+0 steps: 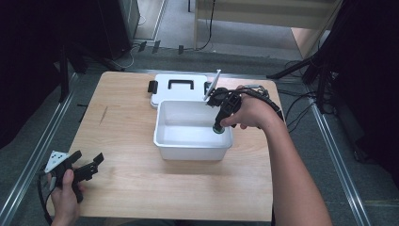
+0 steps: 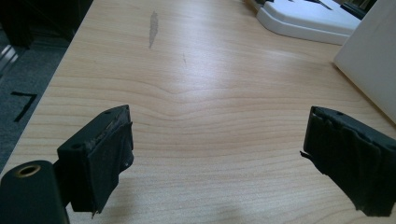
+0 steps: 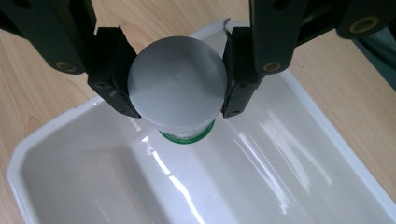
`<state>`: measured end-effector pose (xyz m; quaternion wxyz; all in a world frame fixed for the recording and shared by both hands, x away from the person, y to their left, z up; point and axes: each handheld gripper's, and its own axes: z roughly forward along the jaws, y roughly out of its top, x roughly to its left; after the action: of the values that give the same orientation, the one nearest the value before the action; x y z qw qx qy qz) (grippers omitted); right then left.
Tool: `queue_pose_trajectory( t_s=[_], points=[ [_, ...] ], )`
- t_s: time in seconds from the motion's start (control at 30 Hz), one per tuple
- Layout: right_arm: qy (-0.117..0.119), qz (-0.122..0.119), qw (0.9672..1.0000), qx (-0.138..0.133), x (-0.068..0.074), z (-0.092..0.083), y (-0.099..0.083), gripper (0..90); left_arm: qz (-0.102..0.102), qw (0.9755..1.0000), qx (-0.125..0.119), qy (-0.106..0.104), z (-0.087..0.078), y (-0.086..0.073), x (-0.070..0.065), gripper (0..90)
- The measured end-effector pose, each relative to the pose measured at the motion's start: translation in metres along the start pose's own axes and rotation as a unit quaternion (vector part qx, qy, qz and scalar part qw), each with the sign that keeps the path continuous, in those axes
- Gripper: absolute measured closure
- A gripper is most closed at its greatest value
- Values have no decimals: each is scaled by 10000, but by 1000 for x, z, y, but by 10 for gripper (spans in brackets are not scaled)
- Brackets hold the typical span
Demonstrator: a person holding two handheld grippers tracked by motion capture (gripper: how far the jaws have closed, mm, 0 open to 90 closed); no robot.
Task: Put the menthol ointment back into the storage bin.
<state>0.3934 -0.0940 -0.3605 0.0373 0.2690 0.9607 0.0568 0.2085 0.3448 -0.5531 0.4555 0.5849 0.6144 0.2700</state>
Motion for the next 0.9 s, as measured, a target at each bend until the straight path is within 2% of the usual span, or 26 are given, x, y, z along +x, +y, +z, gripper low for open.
queue_pose_trajectory(
  t_s=[0.1,0.27,0.4,0.57,0.9],
  points=[
    [17,-167,9999,-6,0,8,0,513,-2,10000,-2,-2,0,0,0,87],
    [120,-209,9997,-69,0,17,0,513,-5,10000,-1,5,0,0,0,87],
    [73,-375,9993,-53,-1,27,-1,513,-11,10000,-3,5,0,0,0,87],
    [-92,-725,9973,-39,-1,40,-2,512,-10,10000,0,6,0,0,0,87],
    [-191,-994,9949,-48,2,58,-2,511,-2,10000,20,9,0,0,0,87]
  ],
)
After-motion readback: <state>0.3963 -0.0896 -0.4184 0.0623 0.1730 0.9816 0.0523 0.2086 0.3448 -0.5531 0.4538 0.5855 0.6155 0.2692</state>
